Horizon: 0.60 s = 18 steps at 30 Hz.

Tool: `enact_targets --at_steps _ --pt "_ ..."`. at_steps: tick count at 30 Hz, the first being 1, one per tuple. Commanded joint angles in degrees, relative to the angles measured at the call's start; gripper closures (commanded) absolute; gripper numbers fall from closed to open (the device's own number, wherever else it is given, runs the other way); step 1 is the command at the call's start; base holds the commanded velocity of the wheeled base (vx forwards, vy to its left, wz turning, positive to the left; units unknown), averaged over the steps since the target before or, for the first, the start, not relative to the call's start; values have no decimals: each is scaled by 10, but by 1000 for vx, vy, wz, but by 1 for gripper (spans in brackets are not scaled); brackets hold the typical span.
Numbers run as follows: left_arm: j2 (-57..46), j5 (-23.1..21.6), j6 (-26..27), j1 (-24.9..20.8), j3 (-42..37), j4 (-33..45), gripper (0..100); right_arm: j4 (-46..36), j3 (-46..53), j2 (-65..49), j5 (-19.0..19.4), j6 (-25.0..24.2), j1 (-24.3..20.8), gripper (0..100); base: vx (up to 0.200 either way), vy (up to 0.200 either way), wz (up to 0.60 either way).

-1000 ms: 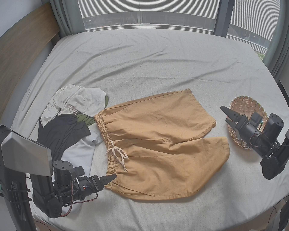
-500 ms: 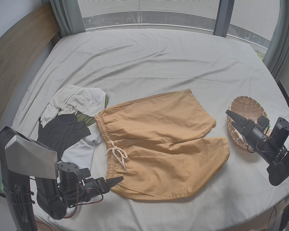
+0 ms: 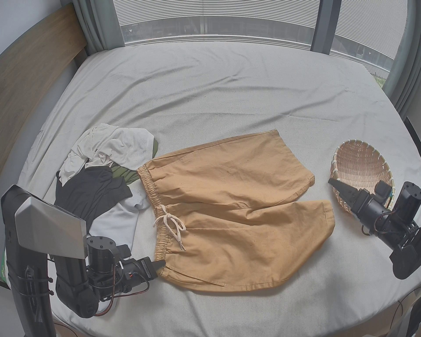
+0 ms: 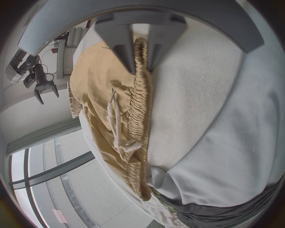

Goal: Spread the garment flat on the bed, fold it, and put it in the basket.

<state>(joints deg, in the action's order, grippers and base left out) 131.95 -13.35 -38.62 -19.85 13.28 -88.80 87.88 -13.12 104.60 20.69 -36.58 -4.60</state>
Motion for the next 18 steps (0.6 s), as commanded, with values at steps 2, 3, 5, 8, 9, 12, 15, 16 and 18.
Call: enact_targets --at_steps 2,3,5,8,9,12,15,16,18 --pt "-16 17 2 20 -4 -1 100 2 49 64 1 42 20 0 0 0 0" --pt "-19 17 3 21 -4 -1 100 2 55 69 1 44 22 0 0 0 0" --pt "-21 17 3 21 -4 -1 100 2 62 76 1 46 24 0 0 0 0" --pt "-21 25 5 20 -3 -1 100 1 82 85 1 49 28 0 0 0 0" --pt "-21 28 5 18 -3 -1 100 0 89 87 1 53 28 0 0 0 0" --pt "-20 31 4 15 -1 -1 100 0 102 99 1 67 29 0 0 0 0" --pt "-21 32 5 10 3 -1 100 2 108 122 3 75 26 0 0 0 0" --pt "-21 33 5 9 4 -1 100 2 109 130 5 74 24 0 0 0 0" --pt "-21 33 5 9 4 -1 100 3 107 145 8 74 22 0 0 0 0"
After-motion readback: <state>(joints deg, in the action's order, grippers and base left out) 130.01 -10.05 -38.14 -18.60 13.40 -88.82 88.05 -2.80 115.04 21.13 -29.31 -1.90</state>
